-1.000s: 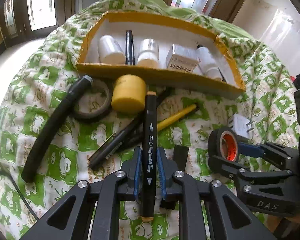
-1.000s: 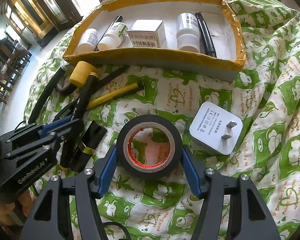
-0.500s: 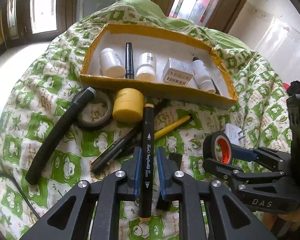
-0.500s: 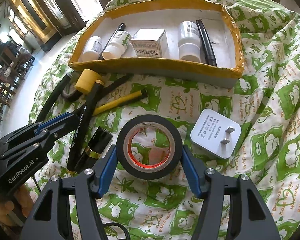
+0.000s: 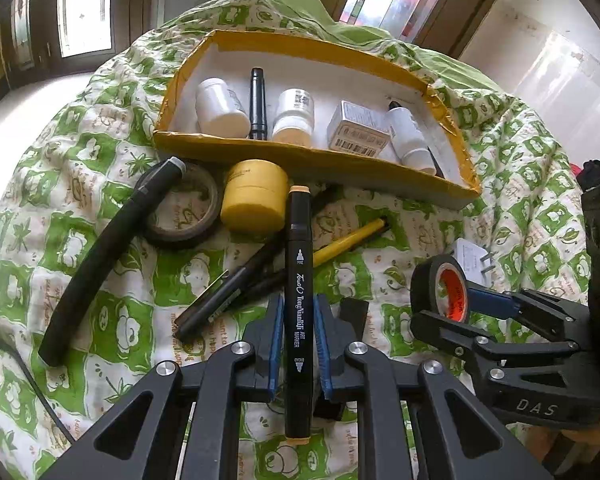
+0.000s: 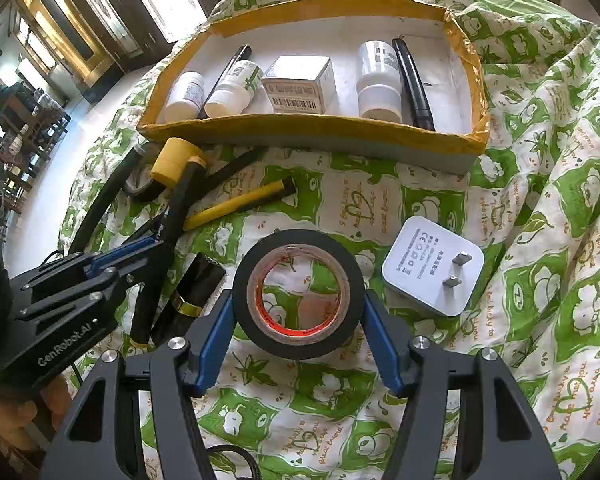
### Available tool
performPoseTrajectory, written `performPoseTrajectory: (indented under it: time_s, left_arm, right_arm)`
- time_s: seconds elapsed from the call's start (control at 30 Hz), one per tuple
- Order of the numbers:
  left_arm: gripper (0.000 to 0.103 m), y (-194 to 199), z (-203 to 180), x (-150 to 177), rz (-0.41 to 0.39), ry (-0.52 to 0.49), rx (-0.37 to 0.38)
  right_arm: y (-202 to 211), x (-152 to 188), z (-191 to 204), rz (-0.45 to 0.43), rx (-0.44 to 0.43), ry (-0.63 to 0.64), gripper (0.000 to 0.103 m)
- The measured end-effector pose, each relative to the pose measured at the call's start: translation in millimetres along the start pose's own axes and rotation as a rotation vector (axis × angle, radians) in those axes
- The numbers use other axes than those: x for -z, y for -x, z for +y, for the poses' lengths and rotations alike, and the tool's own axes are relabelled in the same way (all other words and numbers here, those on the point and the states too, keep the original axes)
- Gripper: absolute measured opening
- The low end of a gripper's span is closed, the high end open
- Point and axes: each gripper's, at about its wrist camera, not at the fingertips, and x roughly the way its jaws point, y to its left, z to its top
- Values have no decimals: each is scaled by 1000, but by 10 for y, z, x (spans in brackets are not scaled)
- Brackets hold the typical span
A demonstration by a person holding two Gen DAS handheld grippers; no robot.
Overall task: Organize rigid objects
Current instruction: 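Lift and carry the marker and tape roll toward the tray with both tools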
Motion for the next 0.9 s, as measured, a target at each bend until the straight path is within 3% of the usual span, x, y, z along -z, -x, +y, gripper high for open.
performPoseTrajectory:
  time_s: [0.9]
  left_arm:
    - [14,304,-34,-236,-102,2,28]
  right_arm:
    - [136,-19,-66,-34,-29,-21,62]
